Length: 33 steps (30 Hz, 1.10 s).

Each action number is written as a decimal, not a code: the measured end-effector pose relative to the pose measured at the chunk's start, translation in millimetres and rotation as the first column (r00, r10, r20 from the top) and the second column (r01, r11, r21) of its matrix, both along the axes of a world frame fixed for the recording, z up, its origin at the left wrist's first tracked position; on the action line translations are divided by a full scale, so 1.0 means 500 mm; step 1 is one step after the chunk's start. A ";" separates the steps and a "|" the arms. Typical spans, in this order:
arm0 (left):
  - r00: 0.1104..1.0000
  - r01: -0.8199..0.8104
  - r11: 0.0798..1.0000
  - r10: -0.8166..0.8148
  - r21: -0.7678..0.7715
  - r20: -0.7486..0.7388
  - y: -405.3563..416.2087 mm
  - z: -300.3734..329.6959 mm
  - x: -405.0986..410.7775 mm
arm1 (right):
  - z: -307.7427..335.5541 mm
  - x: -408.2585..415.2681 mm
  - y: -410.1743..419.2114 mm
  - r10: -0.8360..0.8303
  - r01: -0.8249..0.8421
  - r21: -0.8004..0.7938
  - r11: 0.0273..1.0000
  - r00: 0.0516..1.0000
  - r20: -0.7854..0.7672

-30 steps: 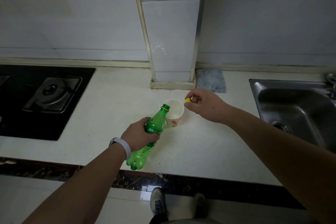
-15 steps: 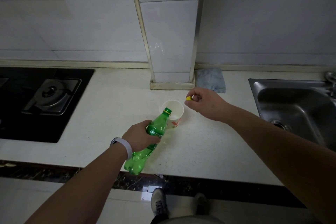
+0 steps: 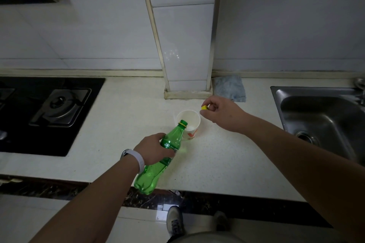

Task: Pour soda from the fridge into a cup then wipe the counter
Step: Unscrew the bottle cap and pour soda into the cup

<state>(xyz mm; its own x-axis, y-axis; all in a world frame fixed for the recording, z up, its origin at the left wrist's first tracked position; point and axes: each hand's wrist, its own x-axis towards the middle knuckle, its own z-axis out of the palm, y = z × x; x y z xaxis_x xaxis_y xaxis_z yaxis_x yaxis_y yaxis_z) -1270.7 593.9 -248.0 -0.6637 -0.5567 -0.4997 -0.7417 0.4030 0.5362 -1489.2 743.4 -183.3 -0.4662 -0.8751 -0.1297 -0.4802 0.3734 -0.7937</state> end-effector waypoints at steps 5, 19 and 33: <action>1.000 0.006 1.000 -0.006 -0.006 0.016 0.007 0.011 -0.001 | 0.001 0.002 0.003 -0.001 0.001 0.002 1.000 1.000 0.003; 0.998 0.030 0.999 -0.028 -0.040 0.052 0.014 0.027 -0.005 | -0.004 0.006 0.014 -0.013 0.014 -0.011 1.000 1.000 0.015; 0.997 0.016 0.999 -0.014 -0.037 0.070 0.011 0.040 -0.003 | -0.006 0.000 0.003 -0.012 0.013 -0.032 0.999 0.999 0.033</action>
<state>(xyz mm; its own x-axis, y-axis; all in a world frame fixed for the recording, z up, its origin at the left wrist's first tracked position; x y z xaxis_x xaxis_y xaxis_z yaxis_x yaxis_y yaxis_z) -1272.4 599.6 -227.8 -0.6361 -0.5661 -0.5243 -0.7707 0.4330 0.4676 -1489.4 745.1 -186.4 -0.4730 -0.8733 -0.1166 -0.4496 0.3531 -0.8205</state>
